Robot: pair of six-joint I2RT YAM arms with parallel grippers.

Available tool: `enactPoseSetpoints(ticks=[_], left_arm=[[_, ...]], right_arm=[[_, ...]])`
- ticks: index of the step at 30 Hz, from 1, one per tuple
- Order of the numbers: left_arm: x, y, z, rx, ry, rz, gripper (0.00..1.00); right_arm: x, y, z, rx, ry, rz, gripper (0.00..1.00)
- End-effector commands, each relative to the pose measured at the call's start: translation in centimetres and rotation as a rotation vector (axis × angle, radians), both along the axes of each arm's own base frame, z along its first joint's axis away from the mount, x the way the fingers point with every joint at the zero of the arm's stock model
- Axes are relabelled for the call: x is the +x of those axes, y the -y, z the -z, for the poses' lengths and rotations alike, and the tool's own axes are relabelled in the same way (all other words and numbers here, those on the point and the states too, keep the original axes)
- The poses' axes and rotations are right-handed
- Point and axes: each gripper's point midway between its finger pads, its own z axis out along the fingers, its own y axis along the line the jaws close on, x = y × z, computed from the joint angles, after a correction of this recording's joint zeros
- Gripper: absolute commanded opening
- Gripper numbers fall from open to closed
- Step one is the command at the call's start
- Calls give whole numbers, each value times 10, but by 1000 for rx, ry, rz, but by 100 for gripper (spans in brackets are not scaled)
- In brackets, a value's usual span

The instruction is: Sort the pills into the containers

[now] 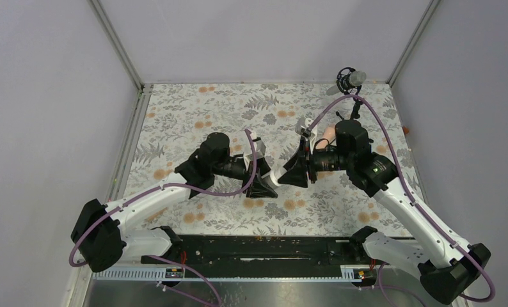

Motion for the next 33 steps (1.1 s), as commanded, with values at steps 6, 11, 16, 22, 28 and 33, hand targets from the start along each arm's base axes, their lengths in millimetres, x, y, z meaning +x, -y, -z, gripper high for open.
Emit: enactPoseSetpoints(ticks=[6,11,16,22,28,33], left_arm=[[-4,-10,16,59,-40,8,0],[14,-3,10,38,-17,-84,0],[28,-1,8,32,-4,-162,0],[38,0,8,29,0,-217,0],[47,-1,6,22,8,-276,0],[49,-2,6,18,11,-296,0]], right_arm=[[18,1,-35,59,126,52,42],[40,-5,-15,60,-41,194,91],[58,-7,-2,72,-213,348,96],[63,-6,12,42,-377,442,94],[52,-10,12,48,-487,421,78],[43,-10,10,36,-522,400,61]])
